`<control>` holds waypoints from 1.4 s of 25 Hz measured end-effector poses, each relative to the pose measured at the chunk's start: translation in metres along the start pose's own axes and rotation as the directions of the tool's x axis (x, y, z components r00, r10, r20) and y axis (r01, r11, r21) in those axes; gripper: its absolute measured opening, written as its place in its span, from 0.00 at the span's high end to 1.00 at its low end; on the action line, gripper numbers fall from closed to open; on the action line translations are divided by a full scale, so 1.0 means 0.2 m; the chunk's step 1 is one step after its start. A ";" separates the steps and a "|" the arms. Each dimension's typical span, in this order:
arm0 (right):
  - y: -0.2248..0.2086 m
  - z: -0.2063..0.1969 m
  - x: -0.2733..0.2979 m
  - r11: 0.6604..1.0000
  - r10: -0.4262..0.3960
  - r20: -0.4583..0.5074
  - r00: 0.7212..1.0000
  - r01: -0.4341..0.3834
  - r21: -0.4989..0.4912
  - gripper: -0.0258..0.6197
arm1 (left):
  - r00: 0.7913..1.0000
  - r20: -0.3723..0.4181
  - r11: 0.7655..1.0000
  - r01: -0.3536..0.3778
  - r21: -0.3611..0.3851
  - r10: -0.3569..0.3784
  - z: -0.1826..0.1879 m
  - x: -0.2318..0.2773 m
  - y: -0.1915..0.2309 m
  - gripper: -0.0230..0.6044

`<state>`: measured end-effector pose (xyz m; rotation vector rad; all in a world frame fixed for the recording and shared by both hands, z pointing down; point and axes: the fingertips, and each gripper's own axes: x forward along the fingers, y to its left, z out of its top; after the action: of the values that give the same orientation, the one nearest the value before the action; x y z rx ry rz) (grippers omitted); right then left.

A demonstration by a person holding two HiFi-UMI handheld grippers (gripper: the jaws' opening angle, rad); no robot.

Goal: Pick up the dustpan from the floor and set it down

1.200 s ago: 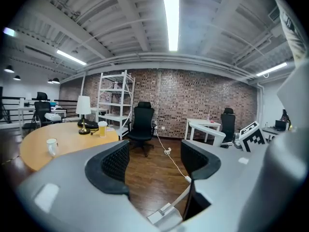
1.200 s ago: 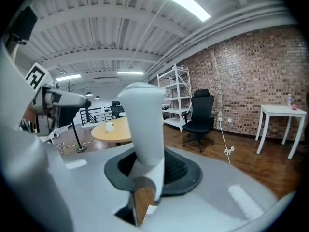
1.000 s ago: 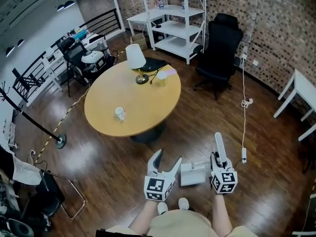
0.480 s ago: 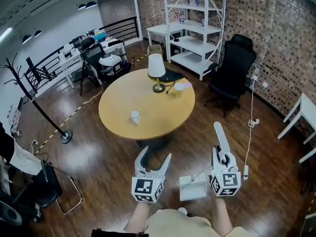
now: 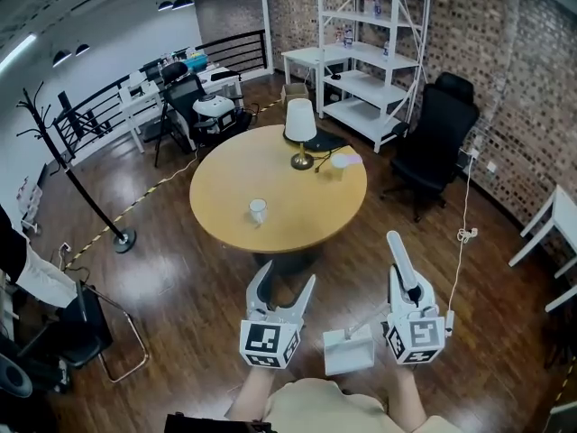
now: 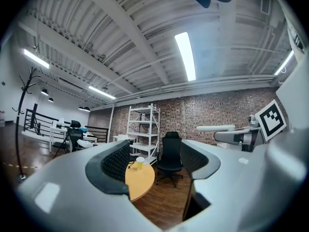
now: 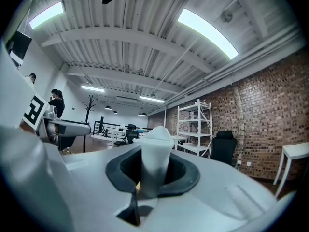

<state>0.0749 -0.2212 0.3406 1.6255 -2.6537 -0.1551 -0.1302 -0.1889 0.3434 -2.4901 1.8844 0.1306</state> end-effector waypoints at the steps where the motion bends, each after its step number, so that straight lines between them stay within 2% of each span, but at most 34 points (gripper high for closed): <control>1: 0.02 -0.01 0.00 1.000 0.009 -0.001 1.000 -0.009 -0.003 0.90 | 1.000 0.001 1.000 0.000 -0.001 0.000 0.01 0.00 0.00 0.48; 23: 0.14 0.02 -0.05 0.999 0.044 0.047 0.998 -0.043 -0.010 0.90 | 1.000 -0.019 1.000 0.019 -0.004 -0.019 0.01 -0.11 -0.04 0.48; 30: 0.11 -0.28 -0.07 0.999 0.033 -0.084 0.996 -0.033 -0.003 0.90 | 0.999 -0.038 1.000 -0.006 -0.013 0.005 -0.06 -0.18 -0.01 0.52; 35: 0.11 -0.67 -0.17 0.998 0.061 -0.233 0.970 -0.062 0.004 0.90 | 0.990 -0.088 0.993 0.111 0.045 -0.106 -0.18 -0.16 -0.18 0.47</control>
<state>0.0815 -0.1900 0.4773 1.4566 -2.5196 0.0319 -0.1027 -0.1509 0.3811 -2.5966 1.7519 -0.0243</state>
